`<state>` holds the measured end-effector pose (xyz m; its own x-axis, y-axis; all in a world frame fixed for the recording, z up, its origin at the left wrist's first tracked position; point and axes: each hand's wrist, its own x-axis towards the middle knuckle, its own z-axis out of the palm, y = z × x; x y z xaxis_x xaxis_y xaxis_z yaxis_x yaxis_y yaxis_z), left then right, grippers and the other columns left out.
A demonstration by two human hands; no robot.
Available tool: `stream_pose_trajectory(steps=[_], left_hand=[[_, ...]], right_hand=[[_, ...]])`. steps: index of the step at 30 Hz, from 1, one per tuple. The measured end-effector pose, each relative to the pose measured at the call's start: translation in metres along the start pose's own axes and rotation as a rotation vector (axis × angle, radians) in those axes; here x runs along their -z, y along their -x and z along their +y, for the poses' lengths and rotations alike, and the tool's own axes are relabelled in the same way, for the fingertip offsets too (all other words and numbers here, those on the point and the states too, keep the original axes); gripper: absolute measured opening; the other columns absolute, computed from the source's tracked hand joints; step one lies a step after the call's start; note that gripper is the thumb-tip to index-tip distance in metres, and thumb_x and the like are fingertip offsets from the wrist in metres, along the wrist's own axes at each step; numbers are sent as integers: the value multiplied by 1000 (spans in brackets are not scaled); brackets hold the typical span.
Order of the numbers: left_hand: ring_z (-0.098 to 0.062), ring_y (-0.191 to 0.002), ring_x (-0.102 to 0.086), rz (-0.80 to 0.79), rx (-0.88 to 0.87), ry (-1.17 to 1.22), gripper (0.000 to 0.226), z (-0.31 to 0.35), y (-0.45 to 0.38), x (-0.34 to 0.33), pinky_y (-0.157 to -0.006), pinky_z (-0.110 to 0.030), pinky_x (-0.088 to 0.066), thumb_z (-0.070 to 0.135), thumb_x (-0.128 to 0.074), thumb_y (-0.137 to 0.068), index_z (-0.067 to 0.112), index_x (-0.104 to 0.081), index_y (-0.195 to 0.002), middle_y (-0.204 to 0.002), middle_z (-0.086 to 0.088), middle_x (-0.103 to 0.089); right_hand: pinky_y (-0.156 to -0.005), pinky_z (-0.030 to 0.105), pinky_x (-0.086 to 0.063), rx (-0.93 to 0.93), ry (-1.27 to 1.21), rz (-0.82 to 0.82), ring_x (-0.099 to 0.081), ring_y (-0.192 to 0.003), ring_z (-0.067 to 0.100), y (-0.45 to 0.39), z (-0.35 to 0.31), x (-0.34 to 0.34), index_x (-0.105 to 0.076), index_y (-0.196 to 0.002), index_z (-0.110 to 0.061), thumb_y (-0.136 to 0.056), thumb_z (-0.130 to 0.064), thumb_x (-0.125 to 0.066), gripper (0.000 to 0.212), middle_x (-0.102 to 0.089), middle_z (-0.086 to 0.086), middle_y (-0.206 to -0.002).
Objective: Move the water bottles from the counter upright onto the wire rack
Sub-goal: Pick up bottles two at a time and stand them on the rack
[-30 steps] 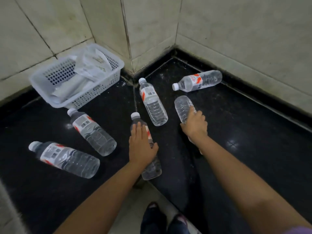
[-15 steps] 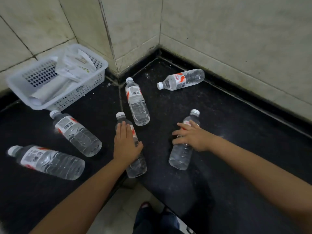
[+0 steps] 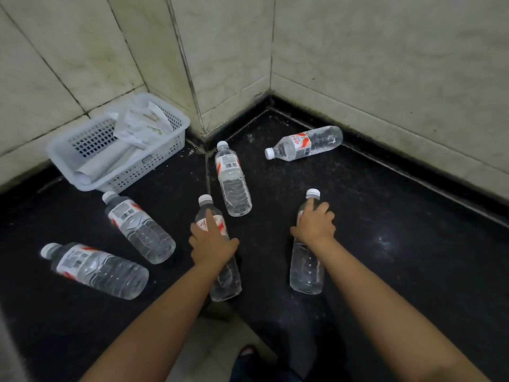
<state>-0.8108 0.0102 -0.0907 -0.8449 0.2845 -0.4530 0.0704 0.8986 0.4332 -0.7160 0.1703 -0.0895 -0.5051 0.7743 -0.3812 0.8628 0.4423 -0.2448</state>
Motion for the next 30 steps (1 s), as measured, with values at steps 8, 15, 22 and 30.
stream_pose_trajectory(steps=[8, 15, 22, 30], left_hand=[[-39, -126, -31, 15, -22, -15, 87, -10, 11, -5, -103, -45, -34, 29, -58, -86, 27, 4, -147, -143, -21, -17], [-33, -120, -35, -8, -149, -221, 84, -18, 45, -23, -97, -41, -40, 29, -55, -85, 27, 2, -147, -138, -16, -19], [-33, -123, -35, -18, -99, -235, 83, -9, 45, -23, -100, -43, -39, 36, -57, -86, 33, 0, -146, -139, -17, -25], [-32, -123, -36, -108, -445, -363, 79, 38, 61, -40, -99, -41, -39, 34, -52, -89, 33, 2, -146, -139, -16, -24]], right_hand=[[-104, 43, -33, 448, 210, -182, -25, -132, 32, 36, 34, -8, -9, -144, -31, -79, -19, -62, 85, -5, 6, -152], [-103, 43, -36, 369, 332, -33, -35, -129, 32, 54, 40, -22, -5, -144, -35, -87, -42, -53, 75, -11, 14, -152], [-98, 40, -40, 349, 345, -3, -43, -120, 32, 52, 40, -24, -2, -145, -32, -88, -41, -52, 76, -30, 17, -140], [-96, 38, -40, 126, 148, 126, -43, -117, 31, 61, 69, -2, -5, -146, -28, -89, -38, -52, 74, -34, 18, -134]])
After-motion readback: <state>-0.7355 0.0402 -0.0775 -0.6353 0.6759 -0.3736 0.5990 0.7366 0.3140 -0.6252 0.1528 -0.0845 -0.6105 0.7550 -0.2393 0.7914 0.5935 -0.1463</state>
